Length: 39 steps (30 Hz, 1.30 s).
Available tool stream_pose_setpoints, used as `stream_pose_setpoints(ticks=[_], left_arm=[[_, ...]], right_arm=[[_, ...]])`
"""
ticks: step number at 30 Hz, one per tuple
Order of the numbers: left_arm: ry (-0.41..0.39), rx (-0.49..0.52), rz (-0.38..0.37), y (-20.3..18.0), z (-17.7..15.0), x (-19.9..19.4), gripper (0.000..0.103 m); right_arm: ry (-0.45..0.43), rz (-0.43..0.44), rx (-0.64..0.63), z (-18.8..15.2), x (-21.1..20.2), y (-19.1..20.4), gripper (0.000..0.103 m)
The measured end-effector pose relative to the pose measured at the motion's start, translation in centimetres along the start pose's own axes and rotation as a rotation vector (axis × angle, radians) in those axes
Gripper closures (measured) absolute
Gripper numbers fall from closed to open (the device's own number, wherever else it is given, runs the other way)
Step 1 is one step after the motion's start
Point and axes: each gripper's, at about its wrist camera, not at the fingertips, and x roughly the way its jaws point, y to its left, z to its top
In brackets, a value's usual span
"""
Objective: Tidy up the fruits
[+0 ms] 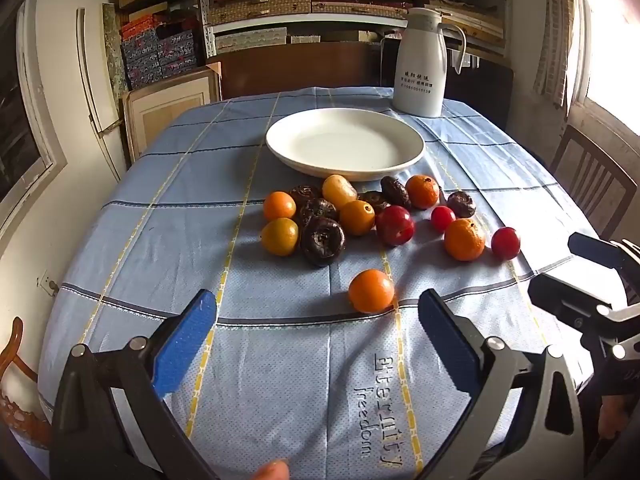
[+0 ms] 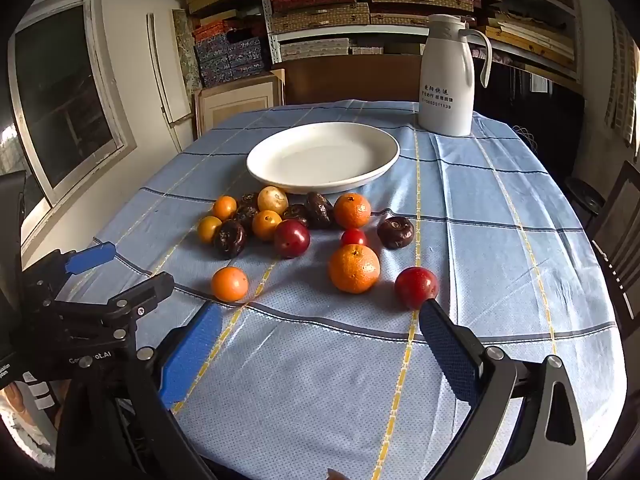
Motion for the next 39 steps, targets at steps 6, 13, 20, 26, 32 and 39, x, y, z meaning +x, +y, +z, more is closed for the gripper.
stream_pose_setpoints(ticks=[6, 13, 20, 26, 32, 39], left_arm=[[0.004, 0.003, -0.01, -0.1, -0.1, -0.1, 0.004], [0.016, -0.002, -0.003, 0.6, -0.4, 0.8, 0.004], [0.034, -0.004, -0.004, 0.2, -0.3, 1.1, 0.004], [0.051, -0.009, -0.002, 0.2, -0.5, 1.7, 0.004], [0.049, -0.012, 0.001, 0.3, -0.5, 1.5, 0.004], [0.054, -0.016, -0.001, 0.5, -0.7, 1.5, 0.004]], right_arm=[[0.001, -0.001, 0.001, 0.1, -0.1, -0.1, 0.004], [0.0, -0.001, -0.001, 0.1, -0.2, -0.1, 0.004], [0.007, -0.002, 0.002, 0.2, -0.5, 0.1, 0.004], [0.009, 0.0, 0.007, 0.4, -0.1, -0.2, 0.004], [0.017, 0.01, 0.03, 0.3, 0.1, -0.7, 0.004], [0.027, 0.024, 0.043, 0.2, 0.3, -0.7, 0.004]])
